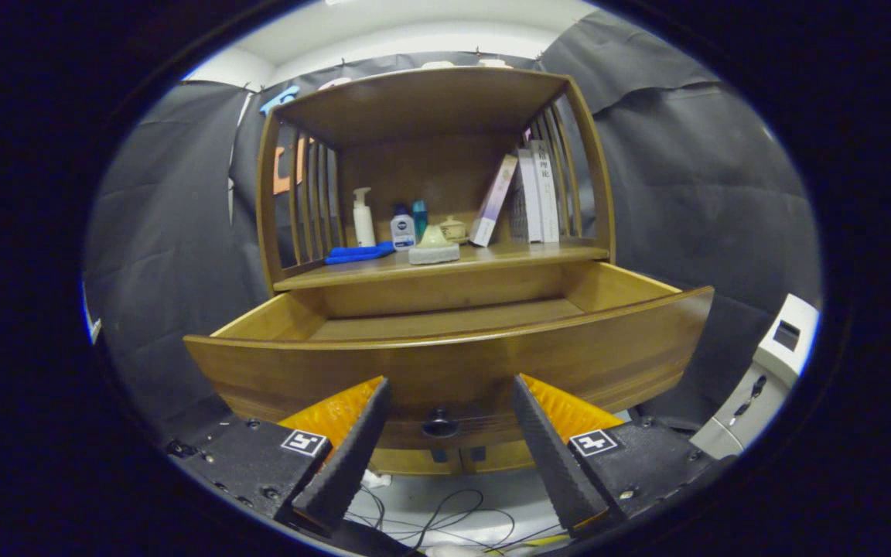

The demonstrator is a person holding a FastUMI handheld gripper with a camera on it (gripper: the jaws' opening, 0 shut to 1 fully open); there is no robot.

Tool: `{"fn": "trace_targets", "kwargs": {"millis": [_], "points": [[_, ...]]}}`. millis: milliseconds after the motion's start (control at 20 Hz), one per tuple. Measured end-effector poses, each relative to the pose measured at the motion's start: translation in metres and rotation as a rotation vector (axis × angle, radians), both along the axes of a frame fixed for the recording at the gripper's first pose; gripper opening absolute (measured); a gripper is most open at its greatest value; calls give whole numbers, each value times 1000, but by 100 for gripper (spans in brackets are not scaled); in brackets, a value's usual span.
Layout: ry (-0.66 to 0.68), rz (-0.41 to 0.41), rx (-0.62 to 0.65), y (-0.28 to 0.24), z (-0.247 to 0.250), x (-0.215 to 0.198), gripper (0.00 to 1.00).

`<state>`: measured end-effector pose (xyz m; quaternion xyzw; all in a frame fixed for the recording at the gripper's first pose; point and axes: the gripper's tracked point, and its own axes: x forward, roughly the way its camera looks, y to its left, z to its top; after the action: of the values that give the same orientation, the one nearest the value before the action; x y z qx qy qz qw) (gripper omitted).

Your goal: Pull open the drawer, take out the items inside it, and place them on the countertop above the cabinet.

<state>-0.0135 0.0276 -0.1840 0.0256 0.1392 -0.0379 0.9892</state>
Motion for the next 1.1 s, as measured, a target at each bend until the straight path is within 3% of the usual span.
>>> {"fn": "trace_targets", "kwargs": {"millis": [150, 550, 1100], "points": [[-5, 18, 60, 4, -1, 4, 98], [-17, 28, 26, 3, 5, 26, 98], [-39, 7, 10, 4, 10, 124, 98]]}}
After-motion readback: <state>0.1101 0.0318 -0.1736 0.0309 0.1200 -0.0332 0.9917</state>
